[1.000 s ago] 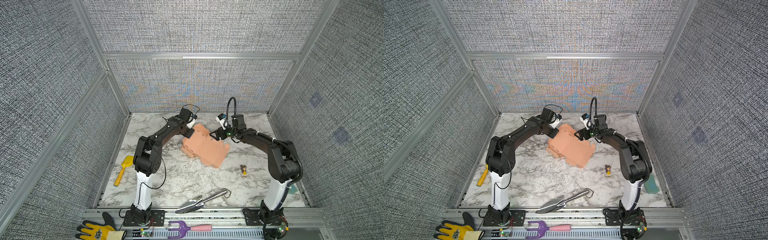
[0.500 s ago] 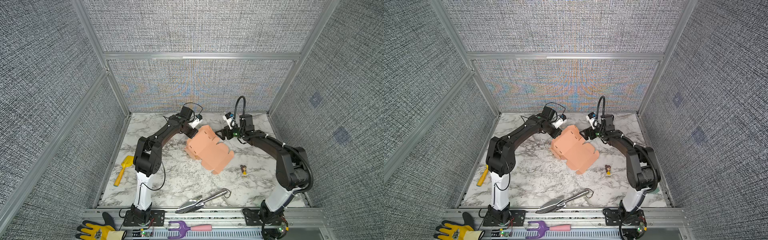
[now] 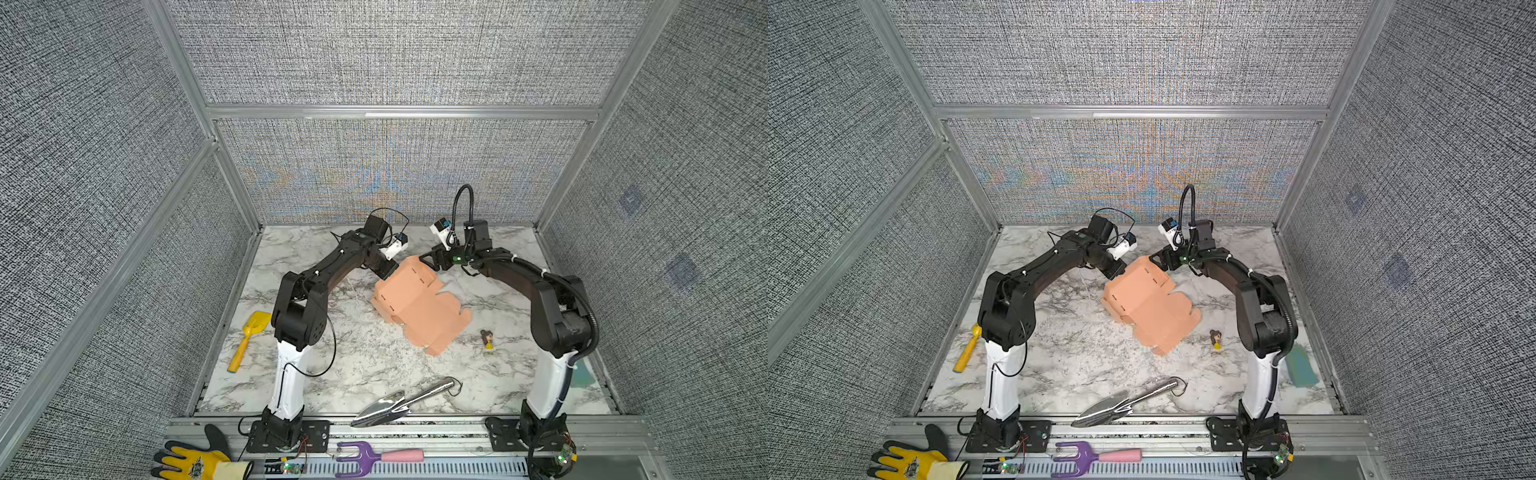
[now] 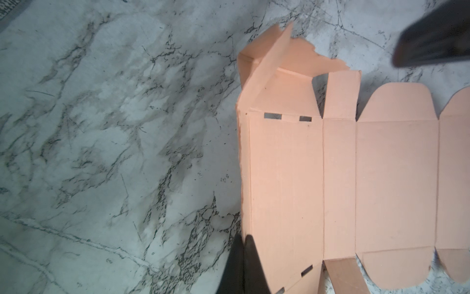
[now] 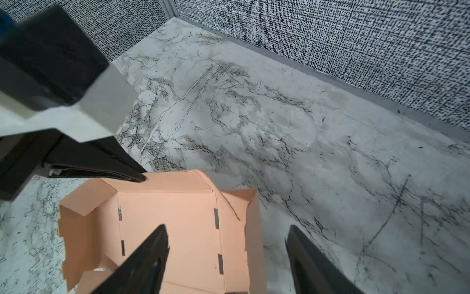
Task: Assemble paper box
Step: Fold the bottom flaps of the flat cardboard box at the center of the table.
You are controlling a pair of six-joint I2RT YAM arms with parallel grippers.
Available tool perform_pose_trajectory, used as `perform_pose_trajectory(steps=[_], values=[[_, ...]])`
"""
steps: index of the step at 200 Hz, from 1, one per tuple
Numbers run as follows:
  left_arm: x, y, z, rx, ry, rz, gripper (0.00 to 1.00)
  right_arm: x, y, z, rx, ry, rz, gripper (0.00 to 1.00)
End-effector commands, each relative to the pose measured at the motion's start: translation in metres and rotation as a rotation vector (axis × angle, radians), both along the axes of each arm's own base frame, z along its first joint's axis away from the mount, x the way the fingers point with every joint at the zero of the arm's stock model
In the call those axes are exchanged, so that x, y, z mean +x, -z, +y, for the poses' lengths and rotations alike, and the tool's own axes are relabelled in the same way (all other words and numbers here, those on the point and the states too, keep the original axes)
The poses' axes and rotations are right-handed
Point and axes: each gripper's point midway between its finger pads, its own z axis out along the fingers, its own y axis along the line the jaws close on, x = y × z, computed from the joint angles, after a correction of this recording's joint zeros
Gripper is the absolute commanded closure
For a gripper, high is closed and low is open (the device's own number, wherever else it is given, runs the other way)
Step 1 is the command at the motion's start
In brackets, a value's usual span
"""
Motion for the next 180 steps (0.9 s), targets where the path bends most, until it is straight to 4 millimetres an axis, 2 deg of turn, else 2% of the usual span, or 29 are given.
perform_pose_trajectory(steps=[1, 76, 111, 168, 180], values=[[0.005, 0.002, 0.000, 0.008, 0.001, -0.016, 1.00, -0.001, 0.005, 0.008, -0.012, -0.038, 0.000, 0.31], [0.009, 0.005, -0.002, 0.007, 0.001, -0.014, 1.00, 0.004, 0.026, 0.027, -0.028, -0.055, 0.022, 0.41], [0.013, 0.003, -0.003, -0.004, -0.008, -0.022, 1.00, 0.000, 0.028, 0.032, -0.029, -0.052, 0.009, 0.56], [0.017, 0.010, -0.005, -0.005, -0.015, -0.009, 1.00, -0.004, 0.026, 0.042, -0.005, -0.021, -0.028, 0.70], [0.018, 0.011, -0.006, -0.007, -0.018, -0.008, 1.00, -0.002, 0.029, 0.044, -0.013, -0.003, -0.033, 0.76]])
